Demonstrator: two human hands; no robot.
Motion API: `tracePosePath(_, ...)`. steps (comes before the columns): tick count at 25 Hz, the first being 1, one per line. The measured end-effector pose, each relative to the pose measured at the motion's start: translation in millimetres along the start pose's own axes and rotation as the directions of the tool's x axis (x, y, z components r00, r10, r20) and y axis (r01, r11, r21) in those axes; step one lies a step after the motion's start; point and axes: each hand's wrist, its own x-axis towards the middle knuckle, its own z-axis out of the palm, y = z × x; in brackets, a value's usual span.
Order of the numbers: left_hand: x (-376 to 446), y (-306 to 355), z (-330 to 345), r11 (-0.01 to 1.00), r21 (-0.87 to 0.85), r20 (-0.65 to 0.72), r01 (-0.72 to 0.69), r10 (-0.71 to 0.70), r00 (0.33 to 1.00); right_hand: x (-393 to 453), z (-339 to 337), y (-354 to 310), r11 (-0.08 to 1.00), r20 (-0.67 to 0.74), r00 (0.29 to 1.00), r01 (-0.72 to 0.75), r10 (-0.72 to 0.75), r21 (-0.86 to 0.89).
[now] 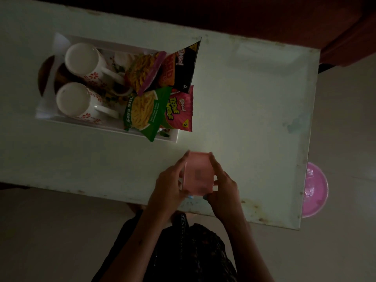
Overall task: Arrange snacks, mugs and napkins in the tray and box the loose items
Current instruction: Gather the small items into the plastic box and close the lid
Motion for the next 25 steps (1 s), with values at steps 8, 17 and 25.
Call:
tracePosePath(8, 0.9, 1.0, 2.1, 0.999, 0.027, -0.025, 0.016, -0.015, 1.0, -2.1, -2.0, -2.8, 1.0, -0.005, 1.0, -0.004, 0.004, 0.024)
tracePosePath(17, -3.9, 3.8, 3.4, 0.999, 0.039, -0.027, 0.006, -0.005, 1.0, -1.6, -3.4, 9.0, 0.94, 0.058, 0.996, -0.085, 0.07, 0.33)
tracePosePath(25, -19.7, -14.6, 10.0, 0.982, -0.124, -0.081, 0.144, -0.154, 0.985, 12.3, 4.4, 16.0, 0.853, -0.322, 0.901, -0.093, 0.292, 0.514)
